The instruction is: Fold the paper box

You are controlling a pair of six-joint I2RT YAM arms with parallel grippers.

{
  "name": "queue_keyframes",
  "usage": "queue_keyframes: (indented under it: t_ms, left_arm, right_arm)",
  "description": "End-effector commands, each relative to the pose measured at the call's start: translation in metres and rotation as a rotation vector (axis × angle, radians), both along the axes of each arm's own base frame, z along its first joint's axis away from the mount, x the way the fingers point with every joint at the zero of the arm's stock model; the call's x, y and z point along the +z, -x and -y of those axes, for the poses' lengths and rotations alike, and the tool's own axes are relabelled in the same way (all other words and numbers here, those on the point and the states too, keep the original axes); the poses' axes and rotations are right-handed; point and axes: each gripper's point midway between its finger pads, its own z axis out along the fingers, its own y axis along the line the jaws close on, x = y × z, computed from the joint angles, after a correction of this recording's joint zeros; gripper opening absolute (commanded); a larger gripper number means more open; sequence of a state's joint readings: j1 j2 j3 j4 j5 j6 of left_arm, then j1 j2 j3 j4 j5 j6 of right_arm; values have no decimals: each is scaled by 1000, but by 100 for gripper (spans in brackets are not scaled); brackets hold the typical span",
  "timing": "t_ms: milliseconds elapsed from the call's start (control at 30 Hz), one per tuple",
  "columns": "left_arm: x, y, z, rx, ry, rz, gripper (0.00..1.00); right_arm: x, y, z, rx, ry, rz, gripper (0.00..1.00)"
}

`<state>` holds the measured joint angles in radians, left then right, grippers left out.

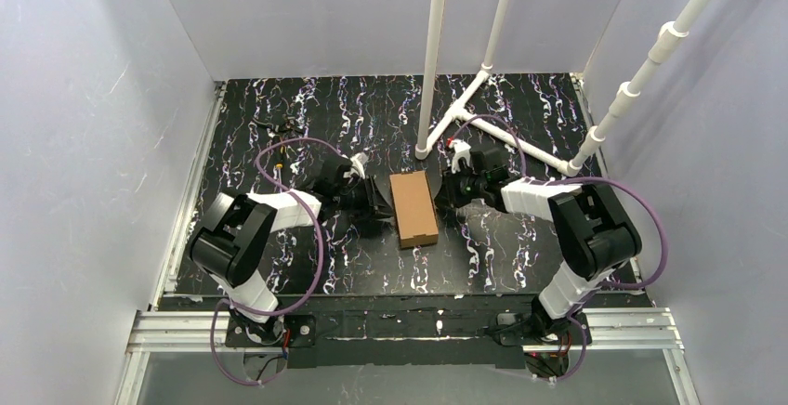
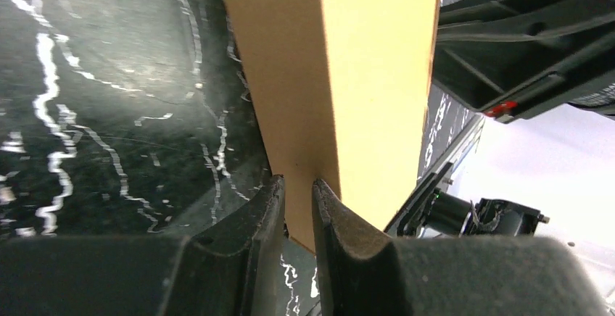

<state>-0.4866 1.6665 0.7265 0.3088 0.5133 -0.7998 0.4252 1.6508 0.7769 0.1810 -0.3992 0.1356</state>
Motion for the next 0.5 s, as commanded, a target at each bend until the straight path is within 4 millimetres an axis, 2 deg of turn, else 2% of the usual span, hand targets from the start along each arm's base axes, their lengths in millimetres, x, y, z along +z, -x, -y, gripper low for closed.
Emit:
queue_keyframes:
  t_ms: [0, 167, 333, 467]
  left_arm:
    - [30, 10, 21, -81, 54, 64, 19]
    - [49, 18, 42, -139, 96, 87, 20]
    - [84, 14, 59, -151, 148, 147, 20]
    - [97, 8, 64, -138, 164, 167, 20]
  right_arm:
    - [11, 4, -27, 58, -68, -6, 20]
    - [18, 14, -48, 105, -160, -72, 16]
    - [26, 26, -67, 162, -230, -116, 16]
    - [25, 40, -80, 217, -255, -162, 16]
